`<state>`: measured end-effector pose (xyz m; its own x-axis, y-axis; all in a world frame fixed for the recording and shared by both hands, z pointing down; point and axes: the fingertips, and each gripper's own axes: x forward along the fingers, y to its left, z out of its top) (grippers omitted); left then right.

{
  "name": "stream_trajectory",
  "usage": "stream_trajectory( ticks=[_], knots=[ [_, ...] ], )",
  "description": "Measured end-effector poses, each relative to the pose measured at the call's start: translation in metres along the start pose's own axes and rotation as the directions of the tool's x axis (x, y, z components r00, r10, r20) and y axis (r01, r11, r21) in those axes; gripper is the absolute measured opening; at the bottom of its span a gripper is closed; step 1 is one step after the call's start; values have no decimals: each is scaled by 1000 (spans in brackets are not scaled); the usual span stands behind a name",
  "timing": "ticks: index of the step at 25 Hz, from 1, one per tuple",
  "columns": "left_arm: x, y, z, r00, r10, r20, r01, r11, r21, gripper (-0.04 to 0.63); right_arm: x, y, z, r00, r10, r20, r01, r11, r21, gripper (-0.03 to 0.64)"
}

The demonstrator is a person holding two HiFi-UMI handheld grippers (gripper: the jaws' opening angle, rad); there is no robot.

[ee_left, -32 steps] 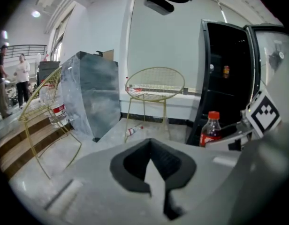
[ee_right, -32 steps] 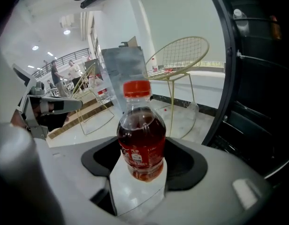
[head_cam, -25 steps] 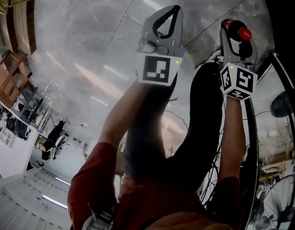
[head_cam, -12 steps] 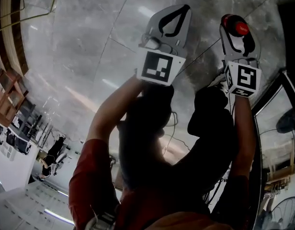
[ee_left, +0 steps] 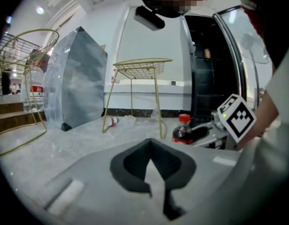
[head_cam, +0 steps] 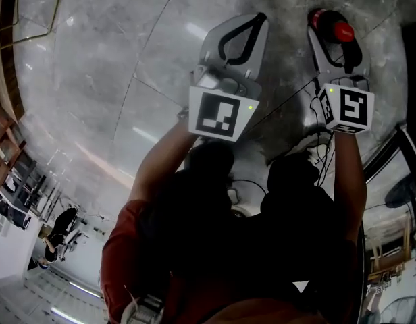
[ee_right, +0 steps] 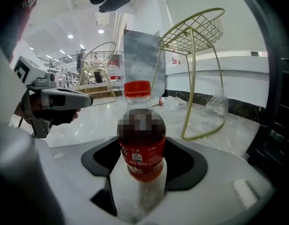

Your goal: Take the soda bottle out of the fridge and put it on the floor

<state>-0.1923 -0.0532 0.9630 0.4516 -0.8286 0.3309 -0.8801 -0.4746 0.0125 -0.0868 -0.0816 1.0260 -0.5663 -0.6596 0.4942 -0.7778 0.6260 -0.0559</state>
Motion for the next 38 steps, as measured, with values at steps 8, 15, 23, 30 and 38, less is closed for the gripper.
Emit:
stream_trajectory(
  ticks=[8,15,23,30,38],
  knots=[
    [0,-6,-16,999,-13,41,11,999,35,-2,21,-10,-8,999,-13,36,12,1000,15,293],
    [10,-11,-24,999,-27,23,27,999,32,-2,23,-15,-10,995,-30,91,25,998,50,293],
    [8,-20,-34,999,-46,0,46,998,36,-2,23,-15,-9,986,-23,165,19,1000,25,293],
    [3,-19,-34,999,-47,-2,47,999,22,-2,23,-14,-9,985,-25,169,21,1000,23,293],
    [5,-24,-35,998,-57,-11,57,998,26,-2,23,-14,-9,983,-35,182,29,999,33,296]
  ],
)
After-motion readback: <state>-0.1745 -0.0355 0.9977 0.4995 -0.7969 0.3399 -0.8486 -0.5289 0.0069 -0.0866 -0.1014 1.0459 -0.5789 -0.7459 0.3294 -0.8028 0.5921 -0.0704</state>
